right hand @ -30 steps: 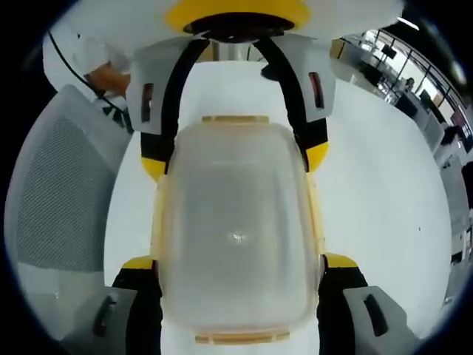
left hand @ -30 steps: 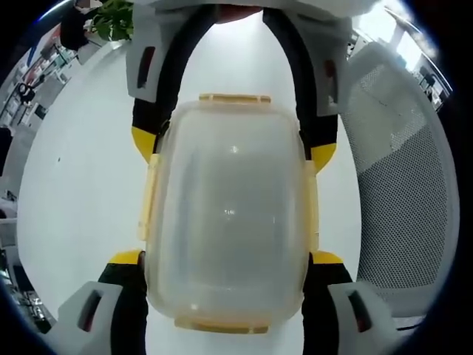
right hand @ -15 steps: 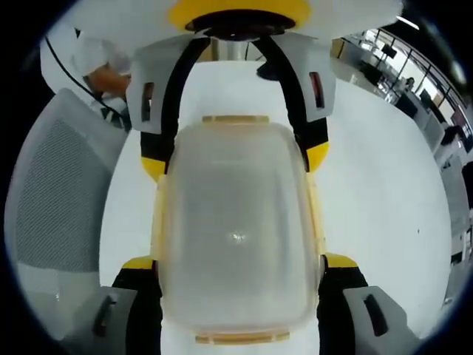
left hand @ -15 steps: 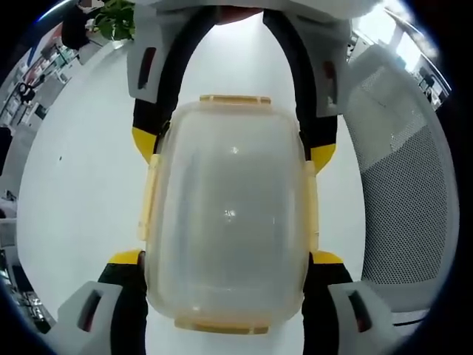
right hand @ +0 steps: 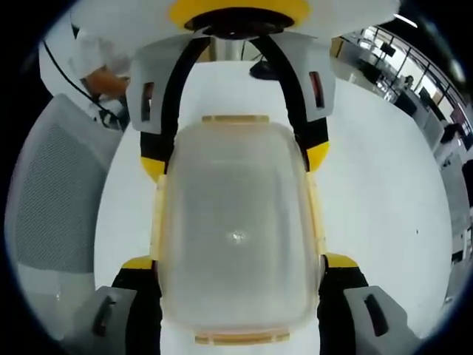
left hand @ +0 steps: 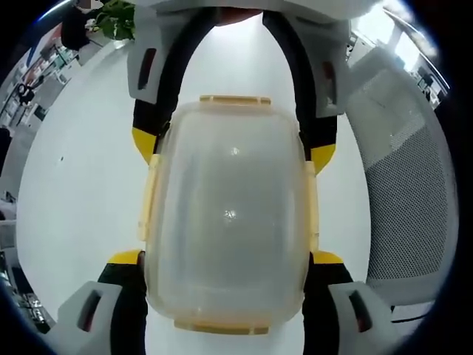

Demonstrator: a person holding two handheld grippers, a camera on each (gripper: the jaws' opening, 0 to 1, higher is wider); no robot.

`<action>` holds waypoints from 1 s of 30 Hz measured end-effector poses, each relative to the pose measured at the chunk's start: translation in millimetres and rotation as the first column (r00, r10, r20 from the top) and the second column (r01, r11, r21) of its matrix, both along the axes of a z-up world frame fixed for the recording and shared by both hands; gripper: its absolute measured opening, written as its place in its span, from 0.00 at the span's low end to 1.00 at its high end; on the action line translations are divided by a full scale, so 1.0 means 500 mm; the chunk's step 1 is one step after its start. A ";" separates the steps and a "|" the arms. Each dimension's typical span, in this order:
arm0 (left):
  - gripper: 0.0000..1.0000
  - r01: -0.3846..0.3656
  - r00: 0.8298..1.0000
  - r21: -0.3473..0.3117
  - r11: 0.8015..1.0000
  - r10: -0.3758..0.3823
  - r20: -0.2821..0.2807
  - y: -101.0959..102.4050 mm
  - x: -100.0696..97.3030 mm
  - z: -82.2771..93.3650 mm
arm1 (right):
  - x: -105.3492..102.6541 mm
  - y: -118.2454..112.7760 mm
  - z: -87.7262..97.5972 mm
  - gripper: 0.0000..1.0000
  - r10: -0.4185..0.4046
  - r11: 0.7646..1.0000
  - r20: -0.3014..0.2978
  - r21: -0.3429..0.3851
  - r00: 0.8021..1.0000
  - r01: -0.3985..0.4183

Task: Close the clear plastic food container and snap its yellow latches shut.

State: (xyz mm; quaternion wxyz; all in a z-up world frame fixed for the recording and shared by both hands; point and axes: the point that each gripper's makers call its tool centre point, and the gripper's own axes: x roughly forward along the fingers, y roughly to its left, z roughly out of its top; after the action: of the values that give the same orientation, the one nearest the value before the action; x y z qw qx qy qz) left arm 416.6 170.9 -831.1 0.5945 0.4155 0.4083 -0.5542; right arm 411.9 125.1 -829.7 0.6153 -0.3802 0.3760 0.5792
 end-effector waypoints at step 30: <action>0.89 -0.010 1.000 -0.008 1.000 0.010 -0.004 0.000 0.080 0.000 | 0.081 0.002 -0.001 0.90 0.006 1.000 -0.010 0.008 1.000 -0.006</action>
State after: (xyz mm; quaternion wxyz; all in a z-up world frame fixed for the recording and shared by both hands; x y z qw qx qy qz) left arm 456.8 171.0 -830.8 0.5981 0.4099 0.4094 -0.5538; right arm 452.5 126.2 -830.4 0.6130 -0.3762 0.3757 0.5845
